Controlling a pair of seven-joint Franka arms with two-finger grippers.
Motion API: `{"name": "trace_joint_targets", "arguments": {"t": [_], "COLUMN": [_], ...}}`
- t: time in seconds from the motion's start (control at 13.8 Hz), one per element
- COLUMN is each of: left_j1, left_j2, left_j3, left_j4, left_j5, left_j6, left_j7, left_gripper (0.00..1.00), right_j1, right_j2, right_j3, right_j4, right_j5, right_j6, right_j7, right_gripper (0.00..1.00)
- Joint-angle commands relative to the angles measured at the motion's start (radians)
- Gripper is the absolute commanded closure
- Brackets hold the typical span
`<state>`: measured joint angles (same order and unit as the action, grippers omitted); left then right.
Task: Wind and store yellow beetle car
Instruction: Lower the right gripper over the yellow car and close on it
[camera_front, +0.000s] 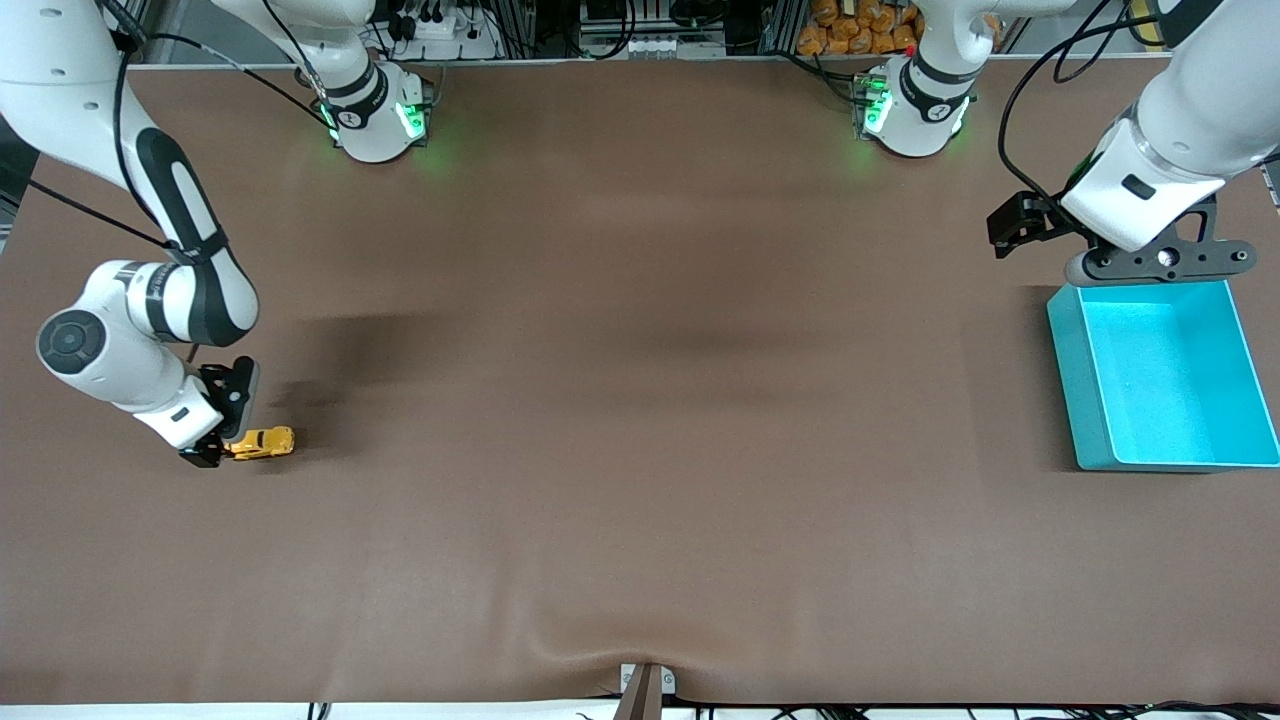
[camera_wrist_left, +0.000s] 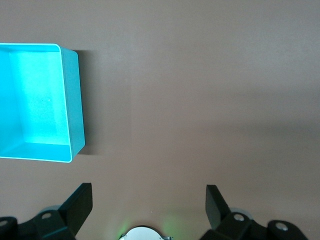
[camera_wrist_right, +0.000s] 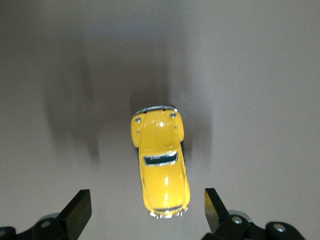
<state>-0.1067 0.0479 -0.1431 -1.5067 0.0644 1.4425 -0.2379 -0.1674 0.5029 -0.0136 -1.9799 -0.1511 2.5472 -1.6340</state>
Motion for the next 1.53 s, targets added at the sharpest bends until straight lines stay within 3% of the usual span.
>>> {"name": "trace_joint_targets", "arguments": {"t": [0.0,0.65,0.73,0.8,0.87,0.95,1.02,1.45], "left_j1": [-0.007,-0.007,-0.007,-0.007,-0.007,-0.007,-0.007,-0.007], "left_j2": [0.001,0.001,0.003,0.003,0.001,0.001,0.001,0.003], "left_j3": [-0.004,-0.004,-0.004,-0.004,-0.004,-0.004,-0.004,-0.003], "left_j4": [0.005,0.002,0.000,0.002,0.002,0.003,0.003,0.003], "left_j5": [0.028,0.028,0.026,0.026,0.025,0.026,0.026,0.026], "left_j6": [-0.005,-0.002,-0.002,-0.002,-0.002,-0.002,-0.002,-0.002], "left_j7": [-0.001,-0.008,-0.018,-0.020,-0.020,-0.020,-0.021,-0.021], "left_gripper": [0.00,0.00,0.00,0.00,0.00,0.00,0.00,0.00], "right_j1": [-0.004,-0.003,-0.003,-0.003,-0.001,0.002,0.003,0.008], "right_j2": [0.022,0.066,0.074,0.077,0.077,0.077,0.077,0.077], "right_j3": [0.007,0.007,0.009,0.009,0.009,0.009,0.009,0.012], "right_j4": [0.015,0.035,0.039,0.043,0.044,0.046,0.047,0.049], "right_j5": [-0.011,-0.011,-0.011,-0.011,-0.011,-0.011,-0.011,-0.004], "right_j6": [0.027,0.070,0.070,0.070,0.070,0.070,0.070,0.067], "right_j7": [-0.007,-0.007,-0.007,-0.007,-0.009,-0.009,-0.009,0.005], "right_gripper": [0.00,0.00,0.17,0.54,0.73,0.87,0.91,0.91]}}
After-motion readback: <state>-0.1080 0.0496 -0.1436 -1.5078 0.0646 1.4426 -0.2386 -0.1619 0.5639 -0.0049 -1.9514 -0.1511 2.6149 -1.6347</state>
